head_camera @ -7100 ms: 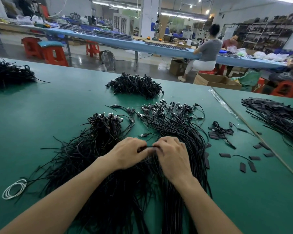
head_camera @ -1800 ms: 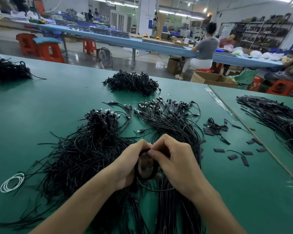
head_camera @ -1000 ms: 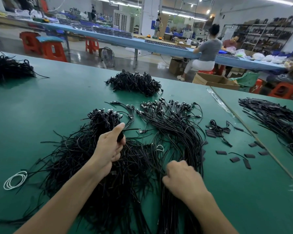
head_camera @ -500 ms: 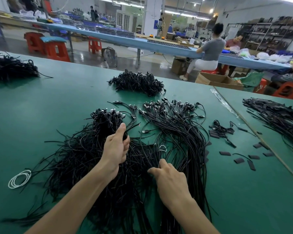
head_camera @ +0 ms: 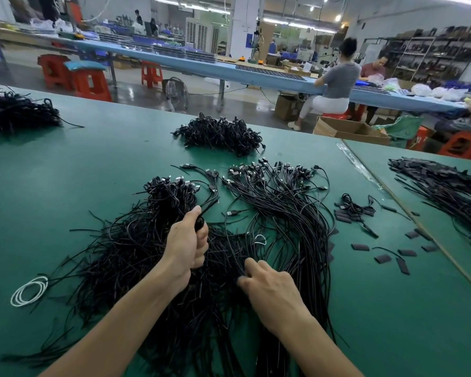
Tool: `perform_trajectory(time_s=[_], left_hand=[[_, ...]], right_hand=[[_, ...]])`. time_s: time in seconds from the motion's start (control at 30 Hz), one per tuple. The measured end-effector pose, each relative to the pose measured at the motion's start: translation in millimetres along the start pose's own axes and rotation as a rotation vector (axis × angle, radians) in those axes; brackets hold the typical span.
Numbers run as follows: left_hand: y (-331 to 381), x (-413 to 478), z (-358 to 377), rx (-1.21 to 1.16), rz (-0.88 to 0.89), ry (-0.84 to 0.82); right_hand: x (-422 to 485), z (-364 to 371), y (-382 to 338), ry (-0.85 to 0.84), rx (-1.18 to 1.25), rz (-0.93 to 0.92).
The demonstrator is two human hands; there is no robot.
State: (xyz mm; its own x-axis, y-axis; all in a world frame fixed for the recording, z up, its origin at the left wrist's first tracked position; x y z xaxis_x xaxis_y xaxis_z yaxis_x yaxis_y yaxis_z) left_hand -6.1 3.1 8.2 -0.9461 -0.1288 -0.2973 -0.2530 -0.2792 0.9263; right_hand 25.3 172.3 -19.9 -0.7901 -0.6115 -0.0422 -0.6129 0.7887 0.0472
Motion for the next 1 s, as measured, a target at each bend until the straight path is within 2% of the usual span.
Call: perform_trajectory(time_s=[0.37,0.53,0.7,1.0], left_hand=[[-5,2,-3,-0.084,0.035,0.041],[-7,3,-2,-0.136,-0.020,0.071],[-7,-2,0,-0.170,-0.097,0.007],[-3,-3,2,-0.081,0.023,-0.008]], right_hand=[[-1,6,-5,0.043,0.068,-0.016],[-2,7,-6,-0.005,0.144,0.048],[-2,7,-10,0.067,0.196,0.088],[-4,-14,-1,0.180,0.380,0.174]])
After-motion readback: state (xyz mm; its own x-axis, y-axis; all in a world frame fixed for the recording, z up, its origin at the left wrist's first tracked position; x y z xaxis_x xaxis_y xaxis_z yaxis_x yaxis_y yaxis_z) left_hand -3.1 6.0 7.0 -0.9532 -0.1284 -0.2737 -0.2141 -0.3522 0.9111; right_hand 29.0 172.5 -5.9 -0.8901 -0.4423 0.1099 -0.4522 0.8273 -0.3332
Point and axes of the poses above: each hand's wrist, its own x-axis towards the middle knuckle, its own z-axis out of the palm, y = z × x, the point moved 3 cm from there along x, towards the middle knuckle, and after that the axes turned 5 degrees about -z, right-handed, at the moved point
